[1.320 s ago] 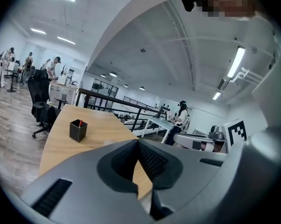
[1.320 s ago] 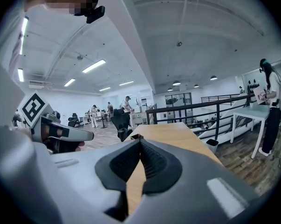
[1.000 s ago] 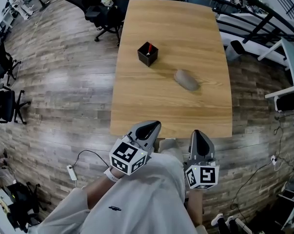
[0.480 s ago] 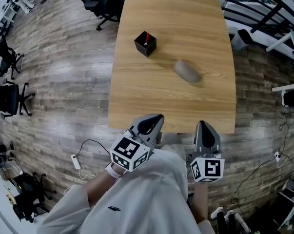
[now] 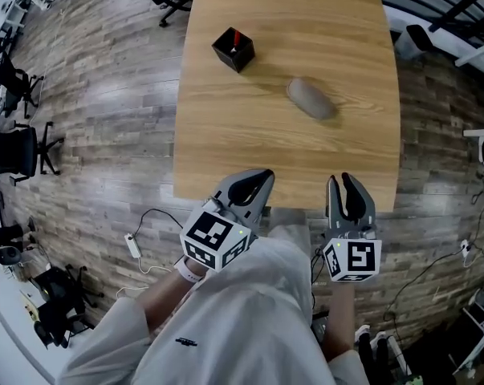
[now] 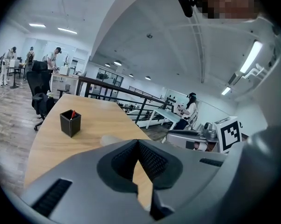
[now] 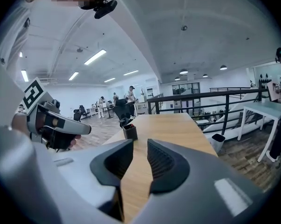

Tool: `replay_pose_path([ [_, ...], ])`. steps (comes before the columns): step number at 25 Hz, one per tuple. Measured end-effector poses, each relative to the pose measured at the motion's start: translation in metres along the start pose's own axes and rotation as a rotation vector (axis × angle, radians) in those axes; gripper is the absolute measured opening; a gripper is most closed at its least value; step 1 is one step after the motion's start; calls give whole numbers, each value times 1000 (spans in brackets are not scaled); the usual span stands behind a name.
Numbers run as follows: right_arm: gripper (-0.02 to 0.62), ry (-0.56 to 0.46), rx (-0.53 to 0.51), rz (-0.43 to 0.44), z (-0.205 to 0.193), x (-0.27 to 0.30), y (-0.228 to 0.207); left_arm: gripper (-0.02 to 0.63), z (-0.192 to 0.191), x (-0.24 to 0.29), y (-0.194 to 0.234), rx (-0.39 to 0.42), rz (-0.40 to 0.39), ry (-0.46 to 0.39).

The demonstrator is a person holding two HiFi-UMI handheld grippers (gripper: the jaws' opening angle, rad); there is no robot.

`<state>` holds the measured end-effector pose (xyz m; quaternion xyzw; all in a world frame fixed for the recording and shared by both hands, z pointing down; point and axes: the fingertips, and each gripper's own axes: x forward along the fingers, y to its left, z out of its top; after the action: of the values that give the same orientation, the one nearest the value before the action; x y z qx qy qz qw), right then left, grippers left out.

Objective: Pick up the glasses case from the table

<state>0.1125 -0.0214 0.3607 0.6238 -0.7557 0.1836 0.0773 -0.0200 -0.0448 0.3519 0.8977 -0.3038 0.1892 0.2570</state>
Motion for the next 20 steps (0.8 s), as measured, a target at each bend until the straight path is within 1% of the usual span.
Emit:
replay_pose_path([
  [9,162,50,18,27,-26,40,-39,6,0,46,15,-31,57,6],
  [11,178,59,16,43,-29,49,-46,6,-1,57,18,-37,66,12],
  [13,210,67,7,61,-31,61,-53,6,-1,69,22,-46,75,21],
  [16,215,85,3,79,-36,80,-63,6,-3,85,30,-61,89,31],
  [20,245,111,-10,119,-48,103,-71,6,-11,102,38,-85,112,48],
])
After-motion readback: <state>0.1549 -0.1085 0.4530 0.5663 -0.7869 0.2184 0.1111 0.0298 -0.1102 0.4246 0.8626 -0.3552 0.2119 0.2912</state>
